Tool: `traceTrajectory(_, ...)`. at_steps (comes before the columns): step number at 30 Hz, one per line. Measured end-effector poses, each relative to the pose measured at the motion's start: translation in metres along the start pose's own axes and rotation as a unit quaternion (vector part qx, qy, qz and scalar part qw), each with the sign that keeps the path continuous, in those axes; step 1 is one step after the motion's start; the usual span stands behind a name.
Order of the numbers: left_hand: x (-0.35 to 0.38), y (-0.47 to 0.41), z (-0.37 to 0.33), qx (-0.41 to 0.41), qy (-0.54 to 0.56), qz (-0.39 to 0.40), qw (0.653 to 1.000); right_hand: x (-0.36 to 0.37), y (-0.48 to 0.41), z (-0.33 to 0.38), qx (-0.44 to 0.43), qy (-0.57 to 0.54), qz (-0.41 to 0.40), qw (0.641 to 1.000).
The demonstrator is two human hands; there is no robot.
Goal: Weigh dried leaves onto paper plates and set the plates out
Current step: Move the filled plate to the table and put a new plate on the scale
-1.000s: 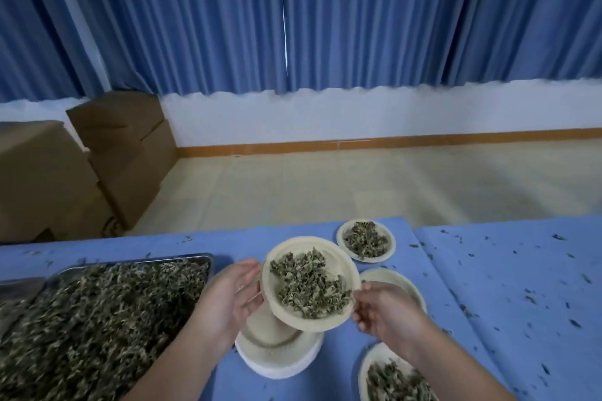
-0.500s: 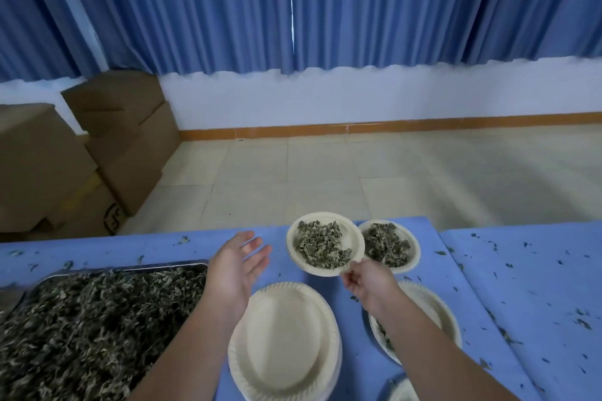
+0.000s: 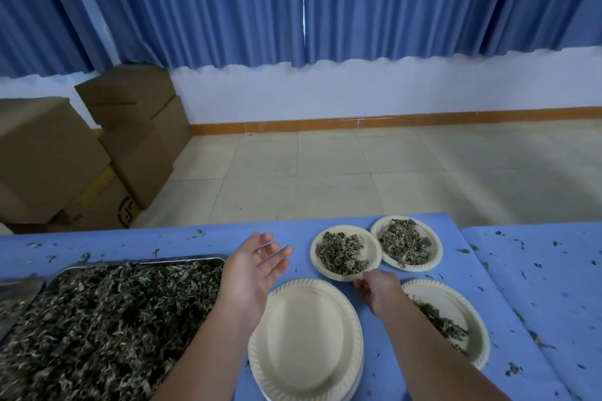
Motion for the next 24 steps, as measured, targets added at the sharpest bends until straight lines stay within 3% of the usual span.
traceTrajectory(7, -0.015, 0.021, -0.007, 0.004, 0.005, -0.005, 1.000, -0.010, 0.020, 0.006, -0.017, -0.089, 0.062, 0.994)
traceTrajectory(17, -0.047, 0.077, 0.003, 0.016, -0.010, 0.001, 1.000, -0.041, 0.079, 0.006, -0.069, -0.056, 0.096, 0.991)
traceTrajectory(24, -0.093, 0.106, 0.062, 0.039, 0.024, 0.006, 0.999, -0.047, 0.095, -0.015, -0.141, -0.055, 0.140, 0.979)
Point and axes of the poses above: each hand's wrist, its own y-axis away from the middle knuckle, its own x-axis out of the palm, z = x × y, the point moved 1 cm from there along -y, towards the middle knuckle, and after that the axes turned 1 degree about -x, right-handed, at the moved point
